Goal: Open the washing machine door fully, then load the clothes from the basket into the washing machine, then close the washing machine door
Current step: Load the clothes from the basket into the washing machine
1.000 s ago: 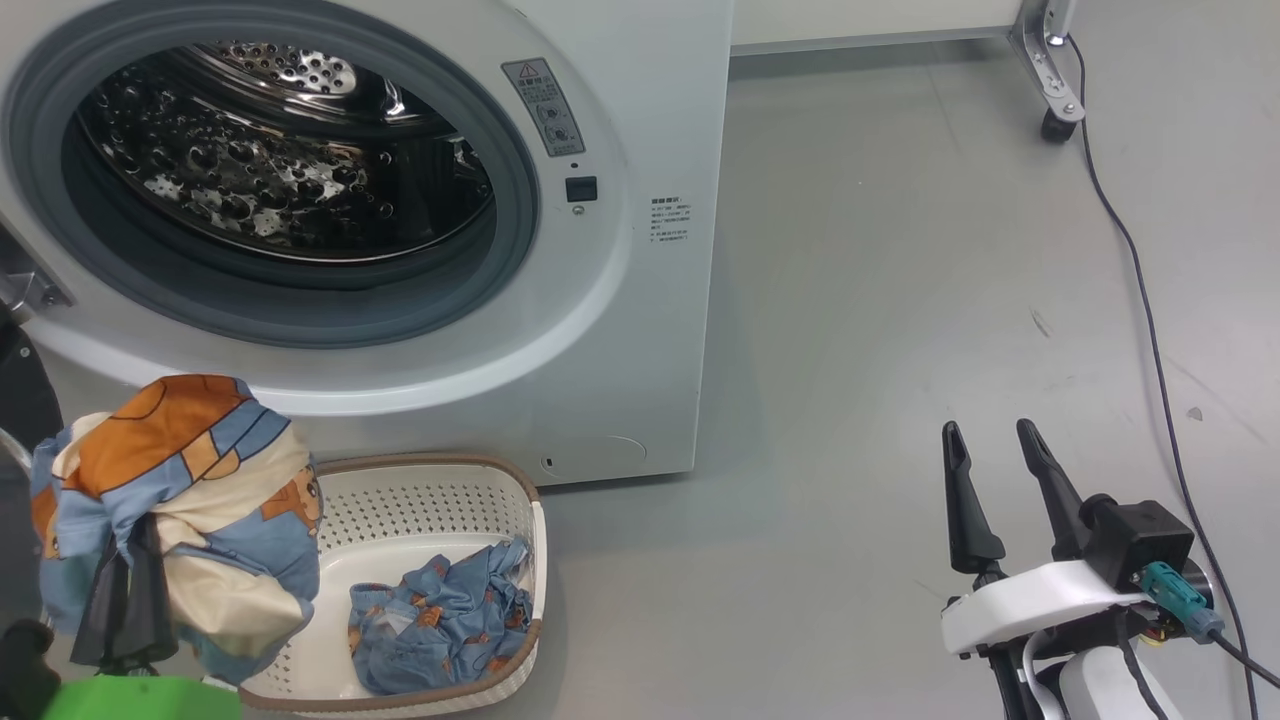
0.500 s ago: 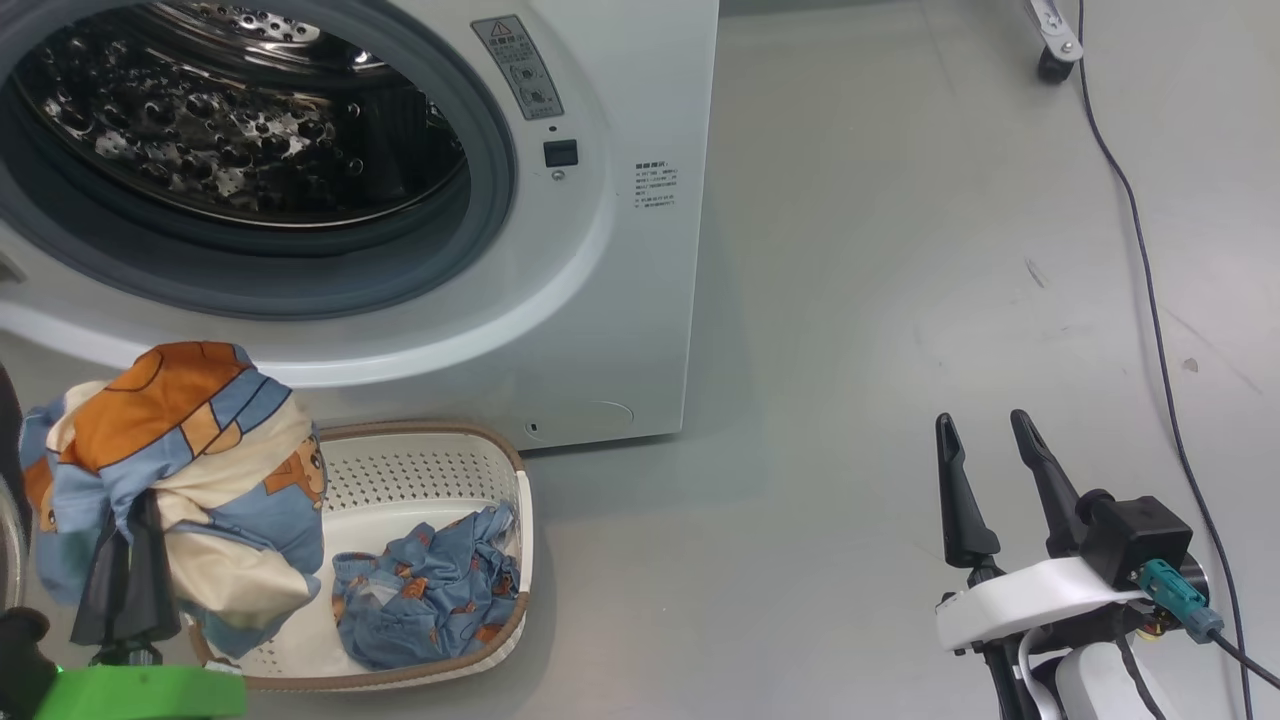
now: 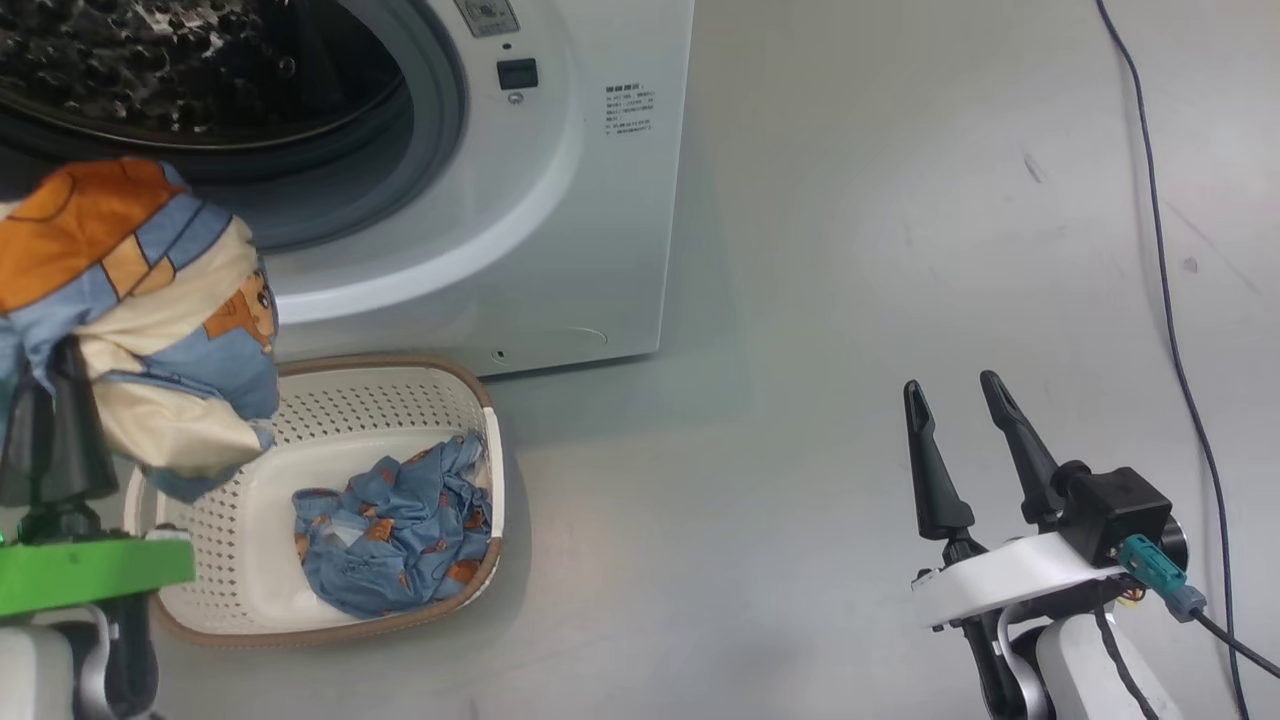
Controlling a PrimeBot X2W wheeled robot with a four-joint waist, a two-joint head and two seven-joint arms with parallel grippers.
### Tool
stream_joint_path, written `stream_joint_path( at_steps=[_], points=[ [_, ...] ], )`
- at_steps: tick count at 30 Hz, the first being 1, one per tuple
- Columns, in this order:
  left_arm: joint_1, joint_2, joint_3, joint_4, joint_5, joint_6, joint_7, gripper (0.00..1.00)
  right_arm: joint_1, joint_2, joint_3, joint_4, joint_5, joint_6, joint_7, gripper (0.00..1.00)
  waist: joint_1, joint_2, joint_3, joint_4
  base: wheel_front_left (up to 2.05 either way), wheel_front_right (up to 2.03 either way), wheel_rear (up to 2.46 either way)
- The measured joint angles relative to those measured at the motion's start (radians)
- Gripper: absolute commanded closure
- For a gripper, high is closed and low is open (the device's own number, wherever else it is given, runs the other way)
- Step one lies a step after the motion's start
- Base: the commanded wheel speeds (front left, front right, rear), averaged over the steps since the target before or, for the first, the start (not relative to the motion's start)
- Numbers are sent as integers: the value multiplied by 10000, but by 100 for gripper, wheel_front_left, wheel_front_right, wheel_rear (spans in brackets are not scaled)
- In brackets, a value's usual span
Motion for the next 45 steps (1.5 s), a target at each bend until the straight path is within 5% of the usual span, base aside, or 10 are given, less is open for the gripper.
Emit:
stream_joint_path(
  at_steps=[27,45],
  points=[
    [-4842,1810,-591,1012,-1141,0,639,100,-1522,15,849,-662,207,-625,0,0,2,0,3690,-525,0,0,0],
    [-8758,2370,-1131,3304,-1783,-2,3461,100,-2046,10,1319,-207,780,-986,0,0,2,0,4998,-769,0,0,0]
  ],
)
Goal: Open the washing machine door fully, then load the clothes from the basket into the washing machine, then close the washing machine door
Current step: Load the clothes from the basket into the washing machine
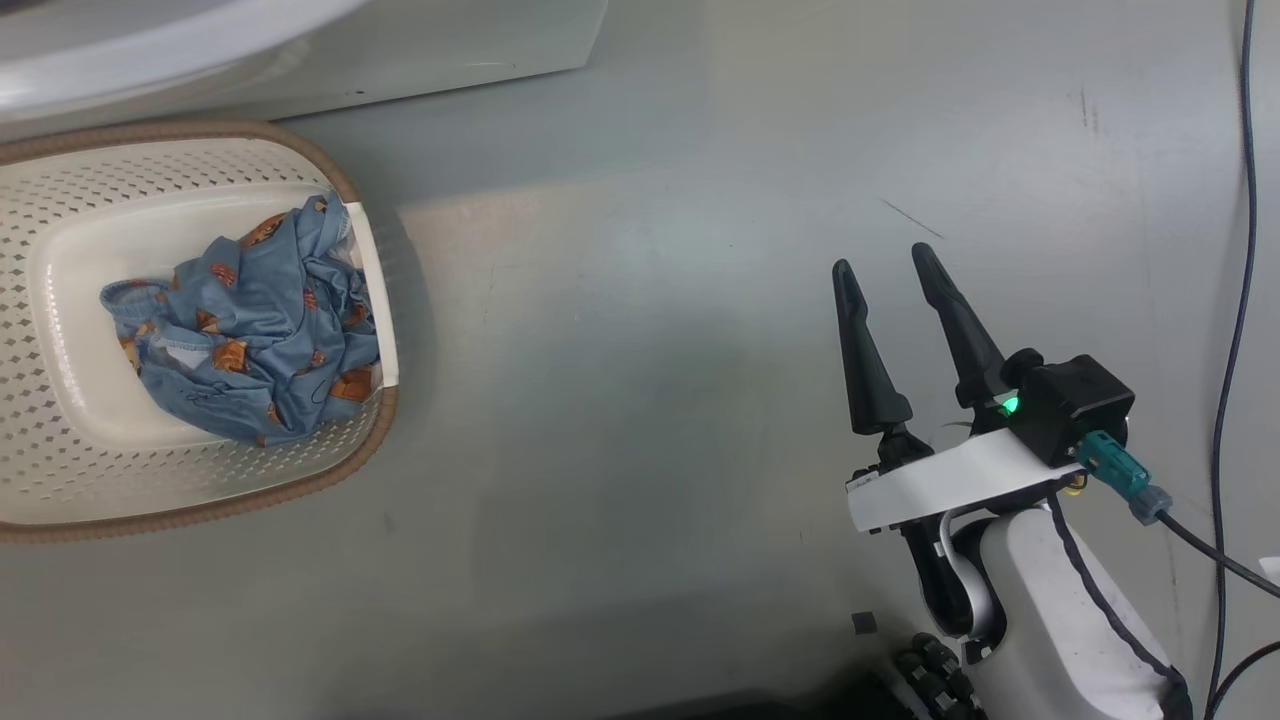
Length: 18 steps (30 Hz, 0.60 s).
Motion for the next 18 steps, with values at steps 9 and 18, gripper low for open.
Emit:
stream_joint_path(
  at_steps=[9,18],
  points=[
    [-1047,150,-288,1185,98,6,1383,100,37,-4,349,535,345,-52,0,0,0,0,192,4,0,0,0],
    [-2307,125,-370,1216,357,10,1325,100,-8,-6,568,523,476,-151,0,0,0,0,684,-19,0,0,0]
  ],
)
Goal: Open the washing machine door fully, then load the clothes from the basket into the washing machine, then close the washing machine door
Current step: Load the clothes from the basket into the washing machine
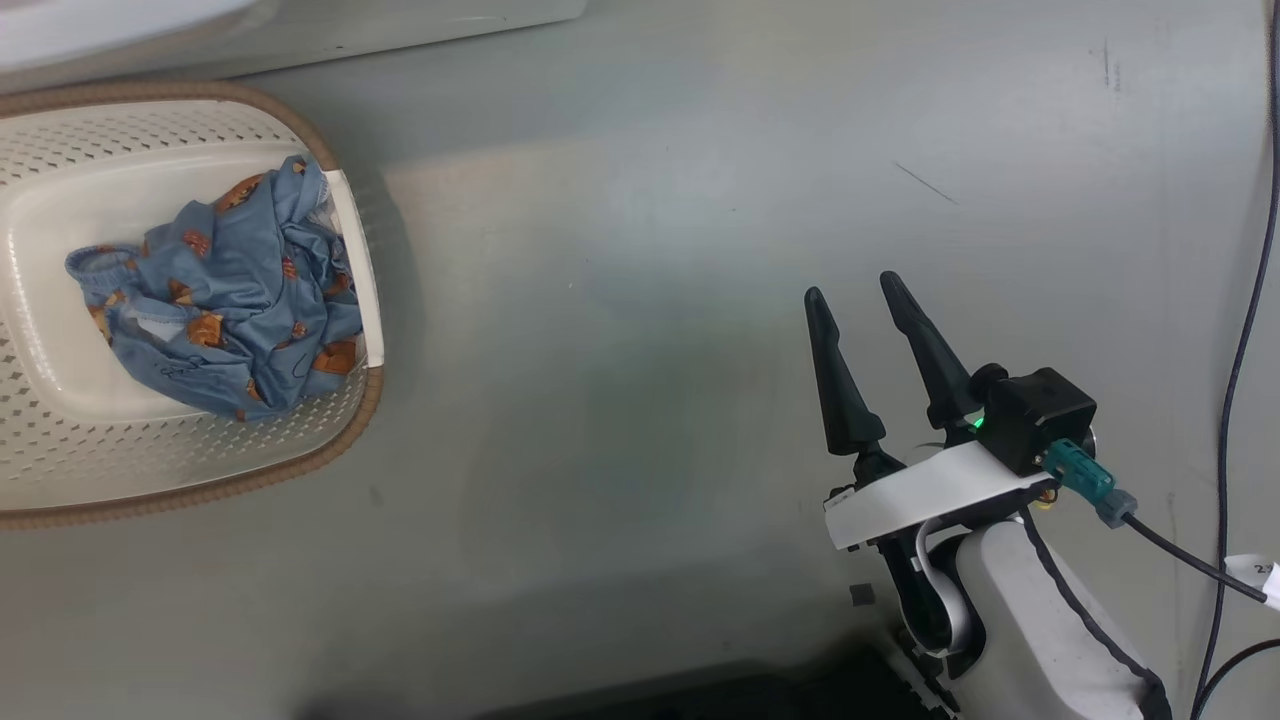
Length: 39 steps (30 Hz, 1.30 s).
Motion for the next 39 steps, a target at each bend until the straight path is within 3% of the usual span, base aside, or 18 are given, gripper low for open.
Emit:
stream_joint_path(
  at_steps=[6,17,22,23,24,25,39],
  points=[
    [-450,10,-119,132,88,-2,-186,100,-109,0,109,-21,104,-23,0,0,0,0,398,-62,0,0,0],
    [-1245,123,-198,-29,842,-4,-2633,100,-450,-2,188,-35,278,-102,0,0,-1,0,842,-167,0,0,0],
    [-1345,180,-222,142,1007,-6,-3212,100,-563,-6,192,-56,280,-115,0,0,-1,0,880,-167,0,0,0],
    [-1337,163,-242,320,1007,-6,-3212,81,-597,-8,197,-54,288,-115,0,0,-1,0,885,-163,0,0,0],
    [-1318,128,-245,550,966,-6,-3179,12,-612,-10,197,-46,316,-117,0,0,-1,0,887,-157,0,0,0],
    [-1293,65,-236,761,842,-6,-3150,0,-614,-10,197,-33,347,-127,0,0,-1,0,885,-149,0,0,0],
    [-1071,-286,-587,2125,761,-6,-3290,0,-821,-36,-6,-107,382,-199,0,0,-1,0,659,43,0,0,0]
  ],
)
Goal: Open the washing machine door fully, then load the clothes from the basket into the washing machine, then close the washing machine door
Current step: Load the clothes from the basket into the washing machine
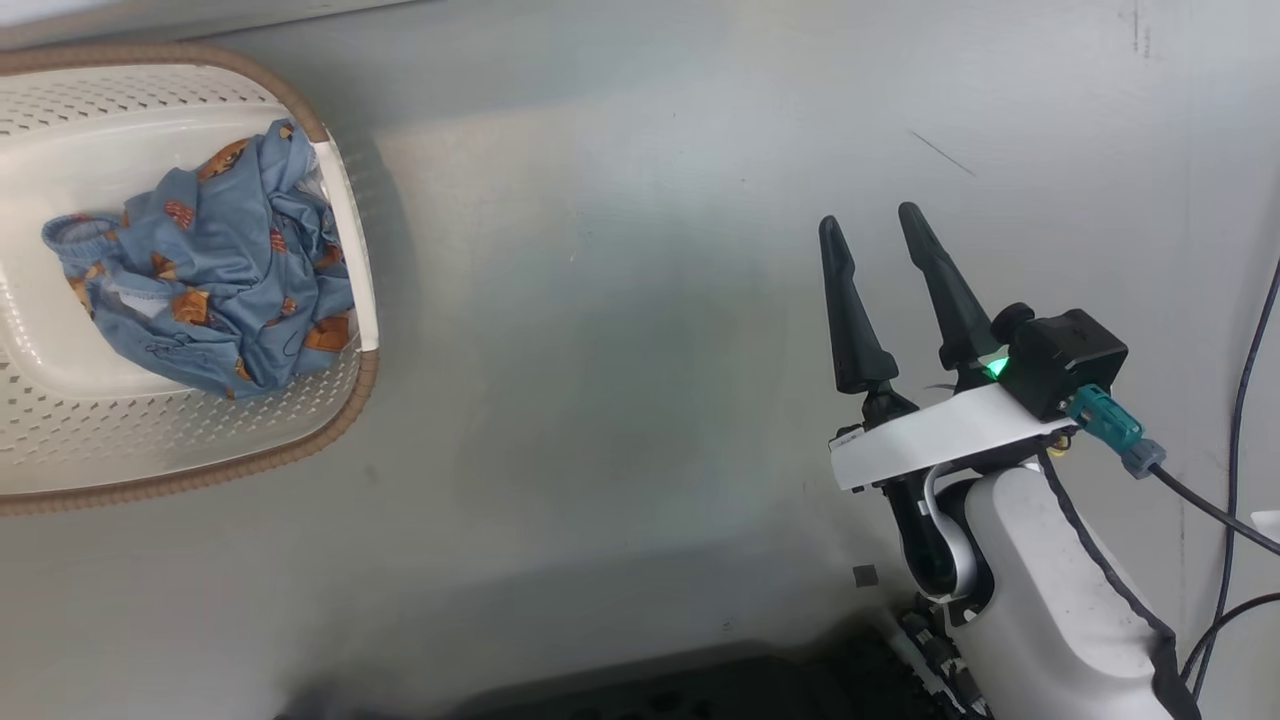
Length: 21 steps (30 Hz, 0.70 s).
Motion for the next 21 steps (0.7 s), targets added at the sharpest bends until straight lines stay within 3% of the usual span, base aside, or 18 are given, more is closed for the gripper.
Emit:
stream_joint_path(
  at_steps=[21],
  points=[
    [1025,-675,-608,968,-140,-2,-1089,0,-98,-15,-280,288,-46,6,0,0,0,0,-1044,406,0,0,0]
  ],
)
